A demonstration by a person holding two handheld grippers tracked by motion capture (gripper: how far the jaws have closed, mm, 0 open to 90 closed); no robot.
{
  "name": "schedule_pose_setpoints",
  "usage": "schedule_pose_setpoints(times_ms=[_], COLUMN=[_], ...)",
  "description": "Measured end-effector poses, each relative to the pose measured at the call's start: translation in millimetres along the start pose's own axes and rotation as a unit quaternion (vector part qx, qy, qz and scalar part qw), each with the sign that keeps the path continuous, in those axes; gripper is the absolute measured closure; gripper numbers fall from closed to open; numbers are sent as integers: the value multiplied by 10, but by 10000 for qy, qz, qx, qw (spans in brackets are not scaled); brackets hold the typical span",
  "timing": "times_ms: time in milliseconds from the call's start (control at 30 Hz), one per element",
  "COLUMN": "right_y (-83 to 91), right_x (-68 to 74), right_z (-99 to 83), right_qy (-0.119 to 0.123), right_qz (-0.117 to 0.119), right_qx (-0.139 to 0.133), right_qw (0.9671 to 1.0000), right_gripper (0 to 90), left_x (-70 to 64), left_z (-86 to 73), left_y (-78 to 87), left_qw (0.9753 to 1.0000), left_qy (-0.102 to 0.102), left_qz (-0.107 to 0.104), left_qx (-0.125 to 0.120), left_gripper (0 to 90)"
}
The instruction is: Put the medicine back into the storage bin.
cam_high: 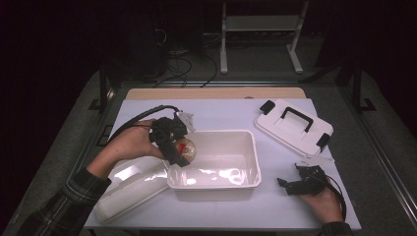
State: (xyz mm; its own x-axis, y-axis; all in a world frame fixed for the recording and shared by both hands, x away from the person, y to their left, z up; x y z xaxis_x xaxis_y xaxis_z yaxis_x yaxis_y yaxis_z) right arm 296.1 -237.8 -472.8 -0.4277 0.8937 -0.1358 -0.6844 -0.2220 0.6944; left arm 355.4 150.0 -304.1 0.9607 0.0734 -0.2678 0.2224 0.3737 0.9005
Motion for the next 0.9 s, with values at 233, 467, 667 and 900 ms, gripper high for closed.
schedule_pose_setpoints(times_ms=[233, 467, 667, 900], right_y=[1, 1, 0, 0], right_x=[1, 1, 1, 0], right_z=[0, 0, 0, 0], right_qy=[-5, -6, -8, 0], right_qz=[1, 0, 0, 0], right_qx=[1, 1, 0, -1], right_qw=[10000, 10000, 10000, 10000], right_gripper=[93, 92, 92, 92], left_x=[23, 50, 60, 63], left_z=[53, 40, 3, -41], left_y=[-177, -333, -421, -480], left_qw=[9998, 9992, 9986, 9981], left_qy=[-37, -85, -146, -209], left_qz=[12, -3, 21, 69], left_qx=[219, 393, 510, 579], left_gripper=[197, 197, 196, 194])
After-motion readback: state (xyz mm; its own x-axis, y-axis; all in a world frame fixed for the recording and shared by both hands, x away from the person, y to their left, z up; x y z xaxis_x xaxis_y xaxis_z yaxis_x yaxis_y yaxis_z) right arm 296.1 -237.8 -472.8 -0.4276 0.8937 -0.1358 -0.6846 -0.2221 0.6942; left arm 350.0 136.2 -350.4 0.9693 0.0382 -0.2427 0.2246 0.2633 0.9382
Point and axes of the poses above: each handheld gripper's, and its own axes: y roughly backward along the jaws, z roughly out of its top, x roughly to its left, the point moved 2 cm from there along -y, roughly forward along the jaws, and after that the axes turned 13 degrees about -z, right-handed, at the moved point
